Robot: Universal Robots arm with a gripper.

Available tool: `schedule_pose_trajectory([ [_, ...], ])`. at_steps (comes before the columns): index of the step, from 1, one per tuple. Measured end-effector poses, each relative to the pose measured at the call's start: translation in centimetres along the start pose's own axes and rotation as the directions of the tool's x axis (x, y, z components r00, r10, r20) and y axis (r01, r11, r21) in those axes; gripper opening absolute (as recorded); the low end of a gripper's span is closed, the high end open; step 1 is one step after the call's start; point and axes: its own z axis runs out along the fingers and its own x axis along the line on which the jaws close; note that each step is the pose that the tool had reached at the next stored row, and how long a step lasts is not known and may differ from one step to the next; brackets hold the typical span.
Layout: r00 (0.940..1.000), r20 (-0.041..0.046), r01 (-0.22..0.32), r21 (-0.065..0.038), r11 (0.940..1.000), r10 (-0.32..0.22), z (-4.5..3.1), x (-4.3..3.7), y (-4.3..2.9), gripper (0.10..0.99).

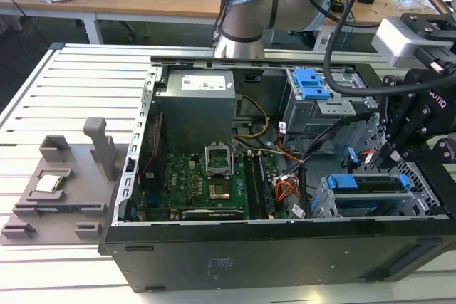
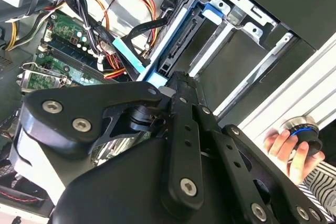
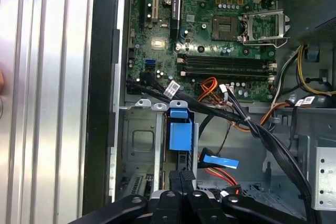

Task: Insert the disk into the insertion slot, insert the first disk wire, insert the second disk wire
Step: 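Insert the disk into the insertion slot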

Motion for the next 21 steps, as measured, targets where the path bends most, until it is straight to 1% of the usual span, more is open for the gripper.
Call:
schedule_pose_trajectory([
  [4, 1.0000, -0.0001, 0.000, 0.000, 1.0000, 0.000, 0.37, 0.01, -0.19, 0.106],
  [9, 1.0000, 0.0000, 0.000, -0.001, 1.0000, 0.000, 0.89, 0.02, -0.64, 0.106],
  [14, 1.0000, 0.0001, 0.000, -0.001, 1.0000, 0.000, 1.25, 0.05, -1.42, 0.106],
  [21, 1.0000, 0.0000, 0.000, -0.001, 1.0000, 0.000, 1.27, 0.05, -1.46, 0.106],
])
